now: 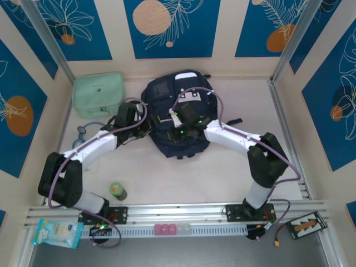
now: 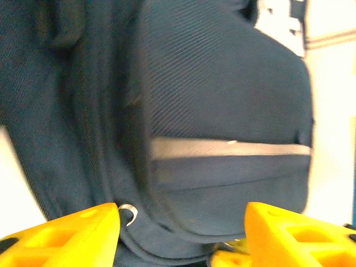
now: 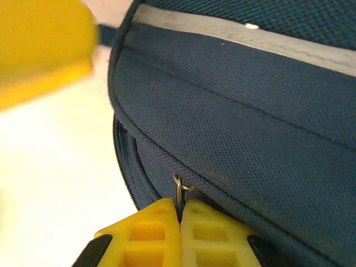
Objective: Pack books, pencil case, and school supplies into a backpack
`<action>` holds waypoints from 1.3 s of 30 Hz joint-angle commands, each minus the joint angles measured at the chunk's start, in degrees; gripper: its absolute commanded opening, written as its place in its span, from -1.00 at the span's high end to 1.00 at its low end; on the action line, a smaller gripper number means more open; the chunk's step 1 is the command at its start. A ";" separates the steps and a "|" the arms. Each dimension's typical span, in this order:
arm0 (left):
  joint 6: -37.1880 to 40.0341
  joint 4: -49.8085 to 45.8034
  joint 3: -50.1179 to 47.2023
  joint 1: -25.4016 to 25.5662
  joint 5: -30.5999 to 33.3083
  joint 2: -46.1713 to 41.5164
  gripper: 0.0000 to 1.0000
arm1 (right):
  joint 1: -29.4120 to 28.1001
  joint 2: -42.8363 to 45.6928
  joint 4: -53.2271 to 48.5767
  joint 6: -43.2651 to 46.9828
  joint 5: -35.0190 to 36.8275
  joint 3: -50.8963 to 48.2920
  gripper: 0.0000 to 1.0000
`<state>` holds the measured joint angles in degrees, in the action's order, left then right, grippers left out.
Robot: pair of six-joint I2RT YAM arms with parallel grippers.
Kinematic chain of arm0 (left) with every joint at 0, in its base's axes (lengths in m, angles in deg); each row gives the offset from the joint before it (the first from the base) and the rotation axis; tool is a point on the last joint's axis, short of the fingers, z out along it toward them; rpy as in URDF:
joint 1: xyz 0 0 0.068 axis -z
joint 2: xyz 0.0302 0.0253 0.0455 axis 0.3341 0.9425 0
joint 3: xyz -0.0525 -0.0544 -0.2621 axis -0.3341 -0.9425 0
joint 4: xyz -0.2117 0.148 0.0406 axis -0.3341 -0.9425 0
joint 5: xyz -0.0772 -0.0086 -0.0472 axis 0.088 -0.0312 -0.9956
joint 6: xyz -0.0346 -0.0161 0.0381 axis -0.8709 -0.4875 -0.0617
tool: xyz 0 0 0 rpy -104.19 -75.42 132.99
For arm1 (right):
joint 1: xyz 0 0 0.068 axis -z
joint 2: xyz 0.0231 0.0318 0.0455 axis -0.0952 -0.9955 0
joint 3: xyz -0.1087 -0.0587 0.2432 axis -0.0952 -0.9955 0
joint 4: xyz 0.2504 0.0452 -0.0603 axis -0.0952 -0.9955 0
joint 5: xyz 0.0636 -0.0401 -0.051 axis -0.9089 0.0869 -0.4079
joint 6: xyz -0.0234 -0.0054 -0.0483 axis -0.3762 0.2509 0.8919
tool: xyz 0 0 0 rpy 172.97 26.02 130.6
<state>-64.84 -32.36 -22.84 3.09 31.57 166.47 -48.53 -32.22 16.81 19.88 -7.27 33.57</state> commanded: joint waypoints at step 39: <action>-5.04 10.84 0.88 -0.11 -2.21 6.60 1.00 | 14.61 9.15 -9.44 -10.43 11.96 -9.18 1.00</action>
<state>-72.58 -22.81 -23.85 3.38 30.48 172.22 -36.36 -23.94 11.87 14.28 -1.68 23.78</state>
